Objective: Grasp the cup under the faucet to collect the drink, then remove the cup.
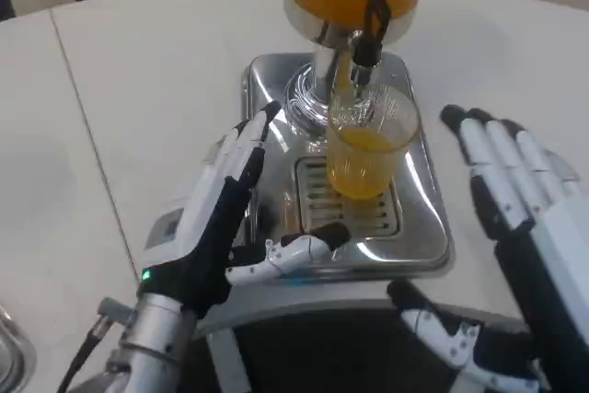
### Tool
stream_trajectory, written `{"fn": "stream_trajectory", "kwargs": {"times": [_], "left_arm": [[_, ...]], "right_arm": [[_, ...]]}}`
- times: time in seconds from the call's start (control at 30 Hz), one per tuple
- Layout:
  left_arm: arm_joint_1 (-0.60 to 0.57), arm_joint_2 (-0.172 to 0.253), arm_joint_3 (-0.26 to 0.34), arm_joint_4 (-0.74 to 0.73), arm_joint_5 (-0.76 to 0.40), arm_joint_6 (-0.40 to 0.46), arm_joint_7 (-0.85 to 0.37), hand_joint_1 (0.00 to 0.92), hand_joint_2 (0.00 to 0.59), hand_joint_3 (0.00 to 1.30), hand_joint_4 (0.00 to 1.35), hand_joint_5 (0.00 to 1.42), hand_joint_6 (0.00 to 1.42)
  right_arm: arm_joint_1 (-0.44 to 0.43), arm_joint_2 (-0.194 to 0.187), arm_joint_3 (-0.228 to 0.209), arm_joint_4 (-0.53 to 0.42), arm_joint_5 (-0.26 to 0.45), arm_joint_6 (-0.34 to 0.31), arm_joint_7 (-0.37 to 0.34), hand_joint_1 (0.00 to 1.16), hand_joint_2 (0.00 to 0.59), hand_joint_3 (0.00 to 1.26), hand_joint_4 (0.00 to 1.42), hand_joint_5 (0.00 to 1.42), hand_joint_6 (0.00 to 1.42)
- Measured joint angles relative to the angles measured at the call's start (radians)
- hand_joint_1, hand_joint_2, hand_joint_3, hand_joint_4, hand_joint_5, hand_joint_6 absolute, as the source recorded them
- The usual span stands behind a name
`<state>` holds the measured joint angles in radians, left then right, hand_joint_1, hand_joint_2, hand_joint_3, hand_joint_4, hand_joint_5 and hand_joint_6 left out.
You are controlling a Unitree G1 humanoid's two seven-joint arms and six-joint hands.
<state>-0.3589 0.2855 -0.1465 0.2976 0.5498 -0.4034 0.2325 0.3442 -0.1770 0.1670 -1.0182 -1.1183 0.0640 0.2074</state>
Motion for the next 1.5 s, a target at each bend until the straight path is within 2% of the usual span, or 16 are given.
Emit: {"fn": "stream_trajectory", "kwargs": {"times": [0.23,0.43,0.63,0.8,1.0,1.27,1.5], "left_arm": [[-0.012,-0.027,-0.032,0.061,0.007,-0.016,0.045,0.207,0.019,0.0,0.0,0.0,0.0],[-0.055,-0.031,-0.049,0.122,0.009,-0.047,0.082,0.157,0.01,0.0,0.0,0.0,0.0],[-0.076,-0.035,-0.065,0.16,0.008,-0.068,0.095,0.15,0.012,0.0,0.0,0.0,0.0],[-0.1,-0.065,-0.072,0.2,0.008,-0.072,0.115,0.155,0.014,0.0,0.0,0.0,0.0],[-0.184,-0.112,-0.079,0.287,0.013,-0.059,0.163,0.256,0.028,0.0,0.0,0.0,0.0],[-0.252,-0.117,-0.109,0.377,0.021,-0.059,0.199,0.33,0.039,0.0,0.0,0.0,0.0],[-0.296,-0.129,-0.13,0.444,0.037,-0.059,0.22,0.333,0.033,0.0,0.0,0.0,0.0]], "right_arm": [[0.014,-0.021,-0.027,0.05,-0.063,-0.077,0.014,0.75,0.33,0.0,0.0,0.0,0.05],[0.031,-0.055,-0.089,0.166,-0.057,-0.135,-0.054,0.75,0.33,0.0,0.0,0.0,0.05],[0.063,-0.076,-0.125,0.216,-0.041,-0.152,-0.08,0.73,0.346,0.0,0.0,0.0,0.05],[0.086,-0.054,-0.13,0.206,-0.011,-0.141,-0.06,0.72,0.344,0.0,0.0,0.0,0.05],[0.094,-0.025,-0.117,0.149,-0.011,-0.134,-0.007,0.68,0.343,0.0,0.0,0.0,0.05],[0.059,0.014,-0.102,0.14,-0.013,-0.108,0.067,0.65,0.325,0.0,0.0,0.0,0.05],[0.021,0.028,-0.082,0.141,-0.024,-0.095,0.1,0.65,0.318,0.0,0.0,0.0,0.05]]}}
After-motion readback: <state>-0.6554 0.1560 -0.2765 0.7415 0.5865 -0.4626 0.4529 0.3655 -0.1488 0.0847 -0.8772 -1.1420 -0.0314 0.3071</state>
